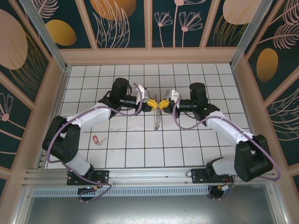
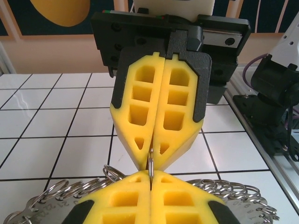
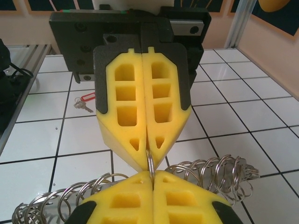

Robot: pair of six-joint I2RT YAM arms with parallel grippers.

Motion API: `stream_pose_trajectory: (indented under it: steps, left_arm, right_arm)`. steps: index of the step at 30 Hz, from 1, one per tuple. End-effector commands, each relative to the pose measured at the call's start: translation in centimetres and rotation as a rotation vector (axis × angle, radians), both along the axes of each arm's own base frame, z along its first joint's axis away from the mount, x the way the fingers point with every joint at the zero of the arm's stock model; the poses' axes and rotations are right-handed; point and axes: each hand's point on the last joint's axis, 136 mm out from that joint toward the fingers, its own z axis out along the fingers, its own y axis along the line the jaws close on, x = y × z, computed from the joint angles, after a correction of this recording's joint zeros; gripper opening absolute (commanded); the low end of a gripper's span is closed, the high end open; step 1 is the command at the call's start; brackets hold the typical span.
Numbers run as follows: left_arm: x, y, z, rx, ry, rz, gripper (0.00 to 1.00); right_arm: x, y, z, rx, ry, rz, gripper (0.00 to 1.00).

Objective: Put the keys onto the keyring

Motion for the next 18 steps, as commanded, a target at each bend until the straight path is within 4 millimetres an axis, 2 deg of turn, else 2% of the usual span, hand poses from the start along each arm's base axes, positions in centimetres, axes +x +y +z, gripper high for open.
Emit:
stream_pose_trajectory:
  steps: [1,7,13,18]
  left_arm:
    - [-0.6,-0.1,1.8,-0.005,-0.053,-0.034,0.00]
    - [0.7,0.6,-1.2,0.170,-0.055,0.025,0.20]
    - [1.1,0.9,-2.1,0.231,-0.062,0.045,0.22]
    - [1.2,0.9,-2.1,0.241,-0.062,0.037,0.20]
  right_arm:
    - [0.9,0.2,0.4,-0.027,-0.045,-0.027,0.00]
    - [1.0,0.9,0.1,-0.100,-0.072,-0.038,0.00]
    - [1.0,1.5,0.3,-0.123,-0.090,-0.037,0.00]
    - [0.9,1.9,0.7,-0.125,-0.098,-0.032,0.00]
